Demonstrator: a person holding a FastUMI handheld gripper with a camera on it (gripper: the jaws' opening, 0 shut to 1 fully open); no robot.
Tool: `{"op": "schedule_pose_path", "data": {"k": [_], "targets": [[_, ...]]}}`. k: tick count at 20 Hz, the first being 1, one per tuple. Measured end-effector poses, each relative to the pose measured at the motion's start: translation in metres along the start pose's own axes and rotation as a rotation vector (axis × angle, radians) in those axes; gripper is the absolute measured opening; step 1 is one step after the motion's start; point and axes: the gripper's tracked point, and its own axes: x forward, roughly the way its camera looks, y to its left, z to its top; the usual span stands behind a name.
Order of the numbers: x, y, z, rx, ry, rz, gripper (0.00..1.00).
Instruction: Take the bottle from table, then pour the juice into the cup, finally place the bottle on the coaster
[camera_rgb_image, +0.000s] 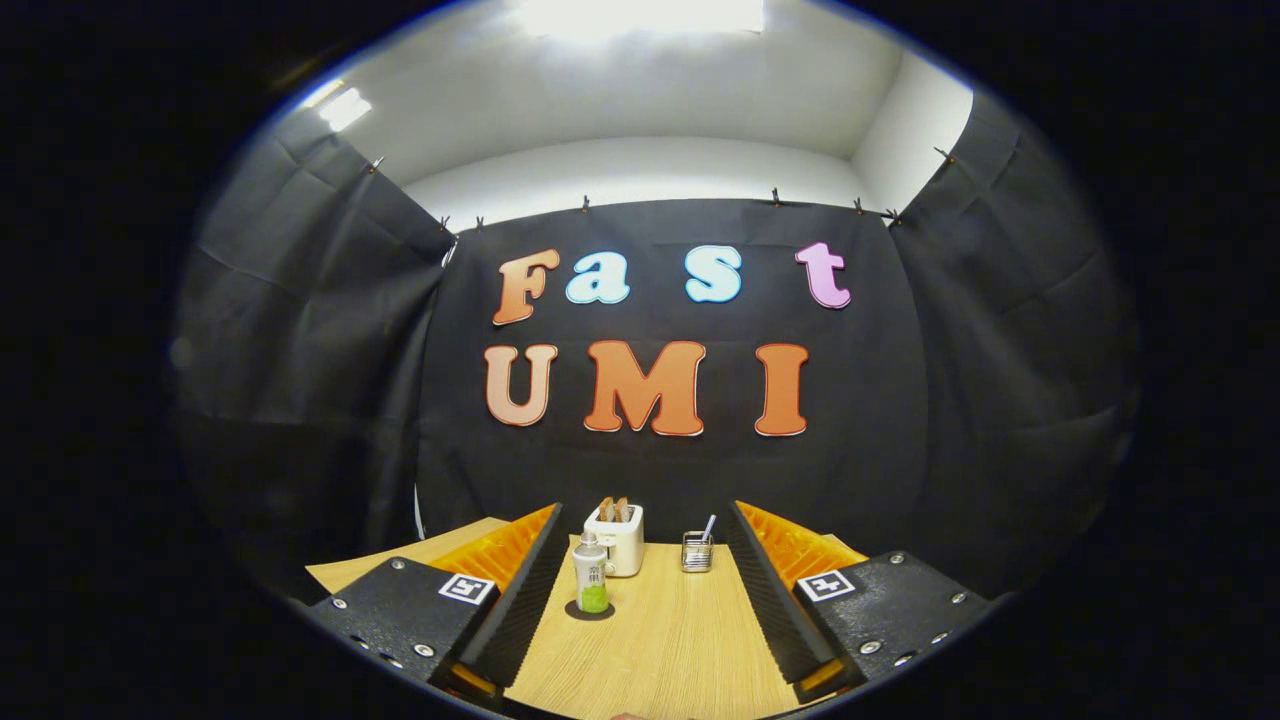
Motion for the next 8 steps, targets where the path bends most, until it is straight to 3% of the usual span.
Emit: {"op": "schedule_pose_path", "data": {"k": [8], "targets": [[-0.005,-0.025,-0.014,-0.041,0.033,-0.109,0.94]]}}
